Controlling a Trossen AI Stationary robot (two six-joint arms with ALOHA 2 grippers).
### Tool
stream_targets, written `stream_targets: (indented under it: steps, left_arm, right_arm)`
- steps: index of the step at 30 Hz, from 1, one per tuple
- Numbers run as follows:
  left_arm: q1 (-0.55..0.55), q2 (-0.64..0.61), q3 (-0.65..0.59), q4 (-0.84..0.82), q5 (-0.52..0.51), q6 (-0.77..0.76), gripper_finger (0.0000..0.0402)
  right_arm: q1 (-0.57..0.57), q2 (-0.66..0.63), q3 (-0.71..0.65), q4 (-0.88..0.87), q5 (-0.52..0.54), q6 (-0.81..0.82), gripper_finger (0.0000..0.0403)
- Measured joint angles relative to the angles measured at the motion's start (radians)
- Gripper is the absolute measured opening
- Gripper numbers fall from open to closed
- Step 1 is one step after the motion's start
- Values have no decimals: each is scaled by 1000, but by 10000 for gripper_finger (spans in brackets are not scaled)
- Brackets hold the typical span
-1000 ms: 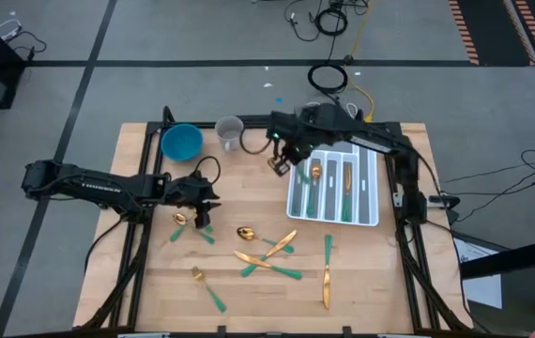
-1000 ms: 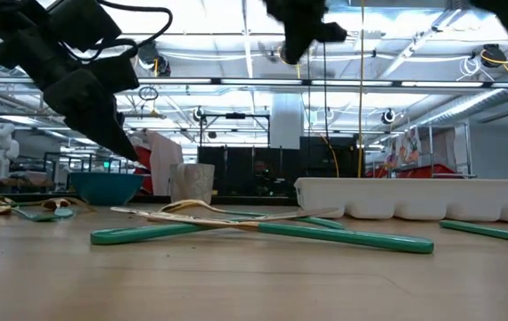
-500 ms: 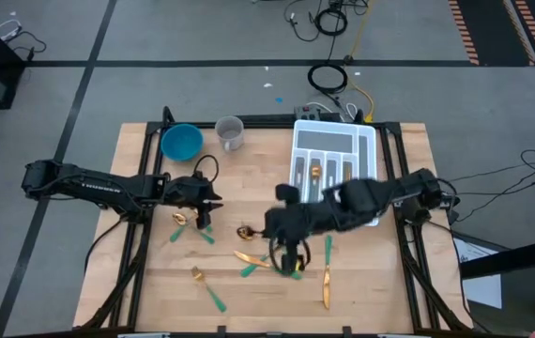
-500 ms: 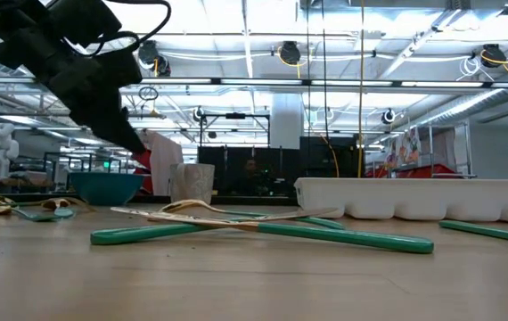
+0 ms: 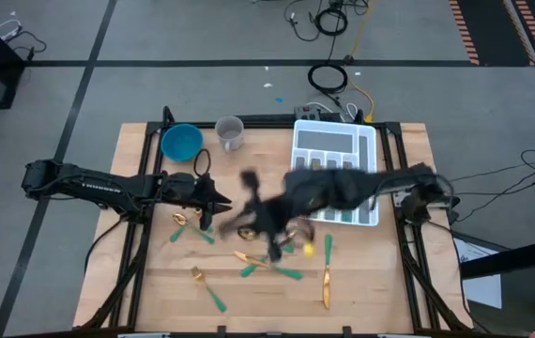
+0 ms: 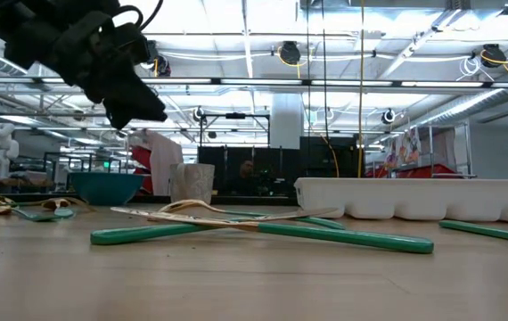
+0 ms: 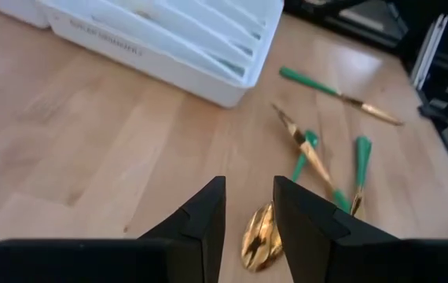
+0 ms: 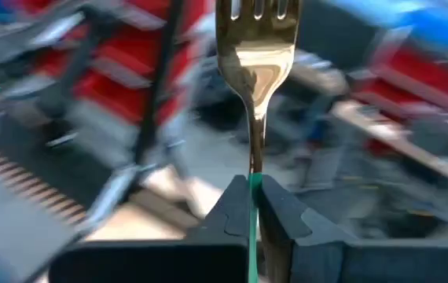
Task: Sort silverware
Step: Put the green fork into the white silverware organizer
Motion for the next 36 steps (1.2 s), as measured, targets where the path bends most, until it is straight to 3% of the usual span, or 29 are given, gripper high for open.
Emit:
stream_targets:
  steps: [5, 8, 10, 13, 16, 22, 27, 30, 36]
  left_arm:
    - [0, 0, 0, 36, 0, -25, 115]
    - [0, 0, 0, 45, -1, -45, 115]
    - [0, 0, 0, 58, -2, -50, 115]
    - [1, 0, 0, 57, -3, -50, 115]
    - [3, 0, 0, 57, -10, -51, 115]
    - [3, 0, 0, 55, -25, -76, 115]
    - [3, 0, 0, 55, -25, -76, 115]
    - [3, 0, 0, 55, -25, -76, 115]
    - [3, 0, 0, 55, -30, -68, 115]
  right_arm:
    - [-191, -152, 2, -48, 161, 272, 0]
    - [-322, -228, 0, -260, 364, 560, 0]
    - [-413, -261, -27, -419, 397, 696, 0]
    - [-474, -292, -141, -524, 359, 762, 0]
    - [-476, -337, -333, -453, 318, 780, 0]
    - [-579, -443, -770, -170, 156, 940, 0]
    - [-612, -535, -1058, 131, 38, 1088, 0]
    - [-615, -586, -1157, 230, 9, 1167, 0]
    - [-613, -591, -1278, 184, -30, 1279, 0]
